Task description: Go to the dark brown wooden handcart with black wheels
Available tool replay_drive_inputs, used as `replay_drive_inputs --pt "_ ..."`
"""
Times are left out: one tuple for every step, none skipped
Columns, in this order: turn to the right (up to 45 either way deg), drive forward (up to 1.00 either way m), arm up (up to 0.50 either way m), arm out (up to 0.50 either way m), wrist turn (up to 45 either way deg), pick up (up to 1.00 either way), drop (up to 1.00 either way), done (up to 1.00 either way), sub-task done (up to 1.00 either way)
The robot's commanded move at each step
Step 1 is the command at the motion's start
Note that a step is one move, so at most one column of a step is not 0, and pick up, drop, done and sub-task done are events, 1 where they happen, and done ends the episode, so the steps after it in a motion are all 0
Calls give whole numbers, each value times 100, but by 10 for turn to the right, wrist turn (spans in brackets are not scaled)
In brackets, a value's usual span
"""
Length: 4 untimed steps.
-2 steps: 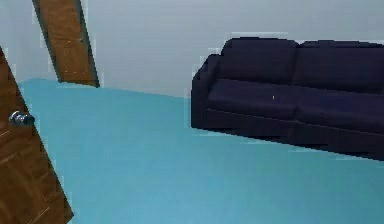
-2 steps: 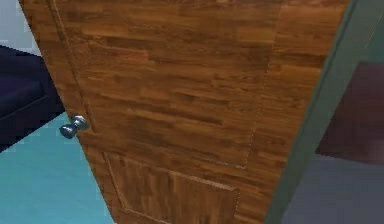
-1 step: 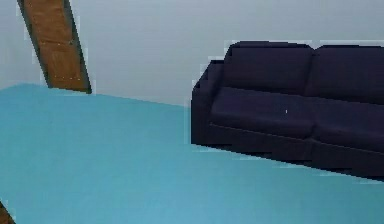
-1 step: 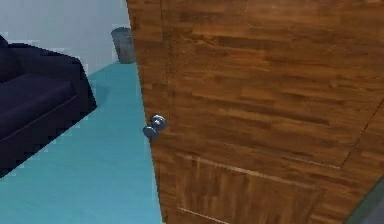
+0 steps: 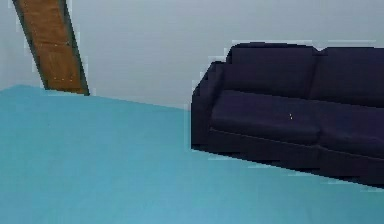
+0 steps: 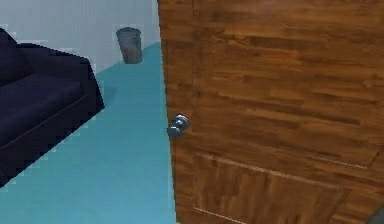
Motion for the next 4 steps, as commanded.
replay_drive_inputs --pt "150 0 0 0 0 0 0 0 0" --pt "0 50 0 0 0 0 0 0 0" --pt "450 0 0 0 0 0 0 0 0" --pt "30 0 0 0 0 0 0 0 0"
